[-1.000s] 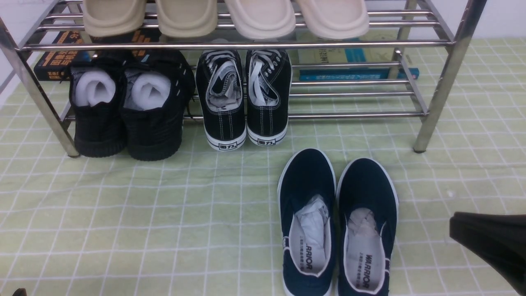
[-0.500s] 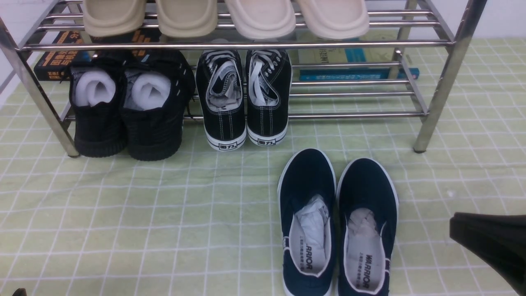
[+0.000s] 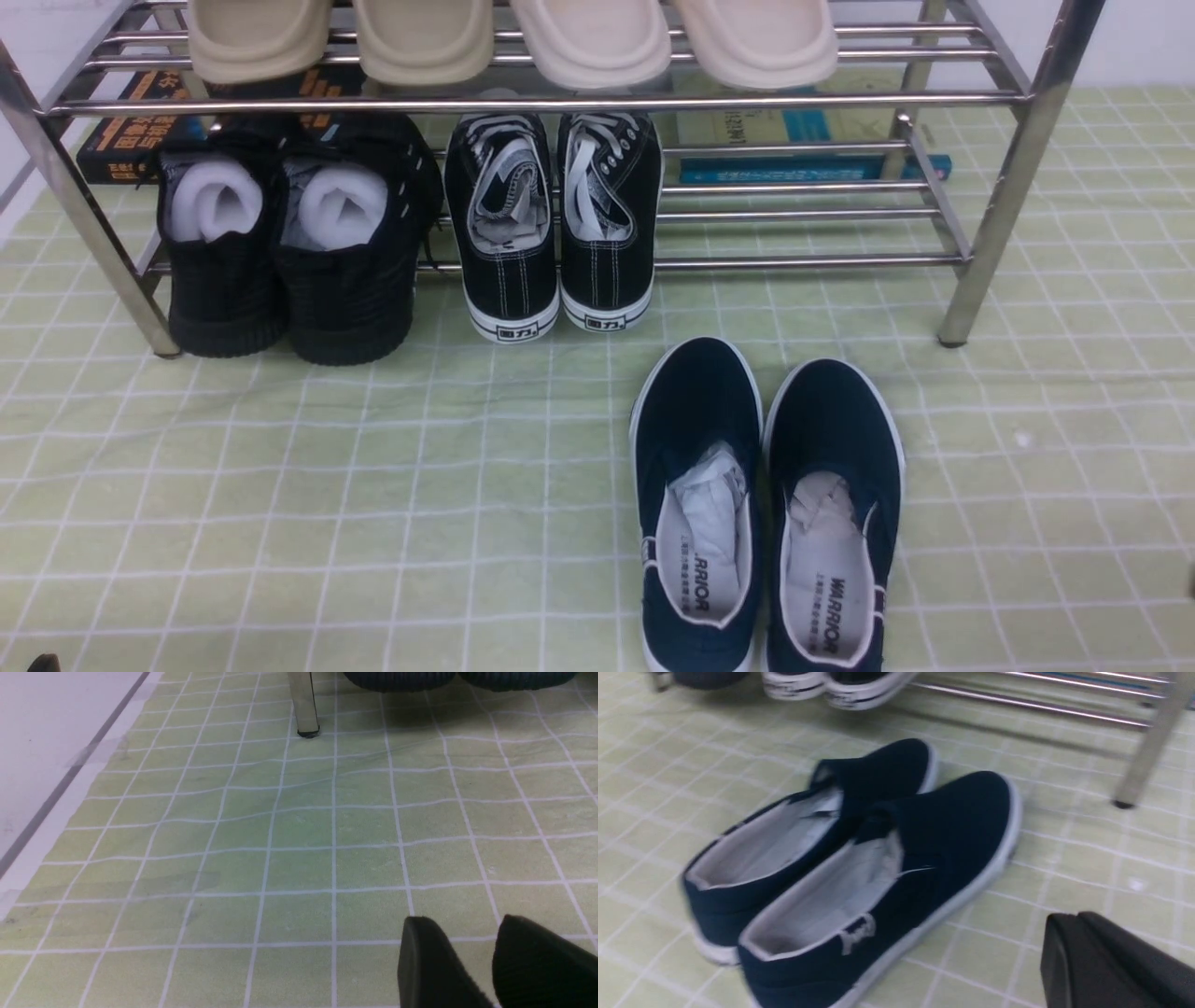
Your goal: Take the shoes off the shelf with your hand from the green coffee tablecloth.
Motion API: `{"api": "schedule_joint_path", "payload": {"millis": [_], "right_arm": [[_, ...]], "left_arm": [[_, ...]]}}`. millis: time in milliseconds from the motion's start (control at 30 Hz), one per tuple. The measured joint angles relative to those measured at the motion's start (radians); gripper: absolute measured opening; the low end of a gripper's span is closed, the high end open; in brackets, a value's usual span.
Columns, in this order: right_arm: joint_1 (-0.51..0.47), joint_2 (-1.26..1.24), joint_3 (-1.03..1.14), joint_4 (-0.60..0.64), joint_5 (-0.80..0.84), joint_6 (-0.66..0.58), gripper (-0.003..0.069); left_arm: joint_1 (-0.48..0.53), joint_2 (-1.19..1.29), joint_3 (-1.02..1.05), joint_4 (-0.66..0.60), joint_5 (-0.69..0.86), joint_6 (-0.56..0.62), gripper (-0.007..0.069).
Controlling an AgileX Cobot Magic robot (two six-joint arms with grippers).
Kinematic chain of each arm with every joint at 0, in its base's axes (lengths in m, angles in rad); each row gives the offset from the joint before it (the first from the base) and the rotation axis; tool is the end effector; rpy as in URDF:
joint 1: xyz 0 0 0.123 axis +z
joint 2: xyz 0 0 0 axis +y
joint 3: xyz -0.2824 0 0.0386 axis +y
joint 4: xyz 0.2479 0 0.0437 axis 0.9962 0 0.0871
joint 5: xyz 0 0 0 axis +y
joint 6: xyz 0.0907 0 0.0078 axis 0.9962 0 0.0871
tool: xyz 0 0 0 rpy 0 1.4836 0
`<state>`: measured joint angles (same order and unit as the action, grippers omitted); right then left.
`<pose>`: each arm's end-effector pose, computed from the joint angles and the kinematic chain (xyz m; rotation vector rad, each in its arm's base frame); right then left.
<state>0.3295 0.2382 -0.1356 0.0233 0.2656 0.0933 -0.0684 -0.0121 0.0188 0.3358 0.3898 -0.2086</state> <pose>0.0691 0.0242 0.2199 -0.2030 1.8524 0.3151 0.0525 0.0079 0.1743 0.0729 1.8589 0.1412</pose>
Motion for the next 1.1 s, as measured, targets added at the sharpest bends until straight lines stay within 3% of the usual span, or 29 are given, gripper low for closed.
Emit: {"api": "schedule_joint_path", "payload": {"millis": [67,100,167,333,1100], "right_arm": [[-0.159,-0.110,0.062,0.002,0.003,-0.003,0.0022],[-0.169,-0.116,0.066,0.001,0.003,-0.003,0.0022],[-0.278,-0.191,0.124,0.003,0.012,-0.004,0.0026],[-0.392,-0.248,0.157,0.003,0.084,-0.005,0.0029],[-0.399,-0.248,0.150,-0.002,0.124,-0.005,0.0063]], "left_arm": [[0.000,0.000,0.000,0.000,0.000,0.000,0.0242],[0.000,0.000,0.000,0.000,0.000,0.000,0.0242],[0.000,0.000,0.000,0.000,0.000,0.000,0.0242],[0.000,0.000,0.000,0.000,0.000,0.000,0.0242],[0.000,0.000,0.000,0.000,-0.001,0.000,0.0242]]}}
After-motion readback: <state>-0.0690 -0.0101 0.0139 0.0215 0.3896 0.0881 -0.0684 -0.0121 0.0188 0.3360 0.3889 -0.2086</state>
